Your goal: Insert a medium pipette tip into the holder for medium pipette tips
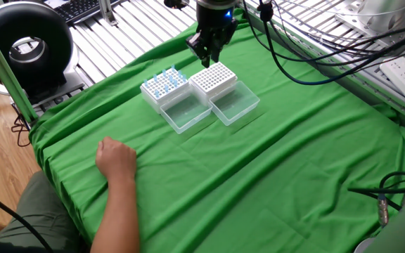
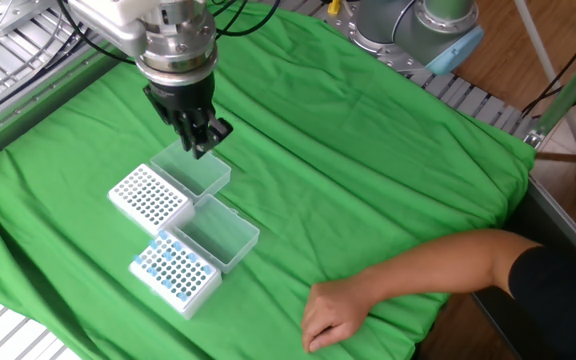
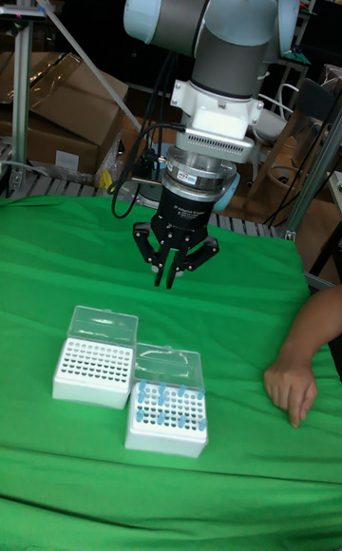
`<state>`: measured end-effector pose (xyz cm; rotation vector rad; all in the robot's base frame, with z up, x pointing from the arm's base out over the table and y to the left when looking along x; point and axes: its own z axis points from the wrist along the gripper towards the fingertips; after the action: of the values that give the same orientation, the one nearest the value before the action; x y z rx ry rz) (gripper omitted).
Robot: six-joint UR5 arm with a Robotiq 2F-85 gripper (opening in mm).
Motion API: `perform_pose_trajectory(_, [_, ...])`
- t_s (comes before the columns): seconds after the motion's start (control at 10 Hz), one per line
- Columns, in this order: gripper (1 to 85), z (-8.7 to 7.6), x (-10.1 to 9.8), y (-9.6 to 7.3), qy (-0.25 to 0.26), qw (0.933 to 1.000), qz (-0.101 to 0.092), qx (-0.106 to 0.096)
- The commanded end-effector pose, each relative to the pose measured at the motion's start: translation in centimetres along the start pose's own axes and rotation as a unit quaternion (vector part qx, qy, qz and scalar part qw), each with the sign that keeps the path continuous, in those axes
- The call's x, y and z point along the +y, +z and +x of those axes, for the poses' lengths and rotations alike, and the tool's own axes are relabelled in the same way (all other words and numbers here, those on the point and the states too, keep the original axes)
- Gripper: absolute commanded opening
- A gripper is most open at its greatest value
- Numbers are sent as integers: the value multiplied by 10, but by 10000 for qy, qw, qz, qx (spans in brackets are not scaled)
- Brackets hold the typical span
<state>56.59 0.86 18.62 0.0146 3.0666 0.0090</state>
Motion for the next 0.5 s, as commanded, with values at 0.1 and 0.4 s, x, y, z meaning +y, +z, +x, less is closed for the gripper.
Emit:
perform_pose_trajectory(0.1, [10, -22, 25, 15, 146, 9998, -102, -98])
perform_pose_trajectory(0.4, [10, -27, 46, 26, -1, 9996, -291, -13])
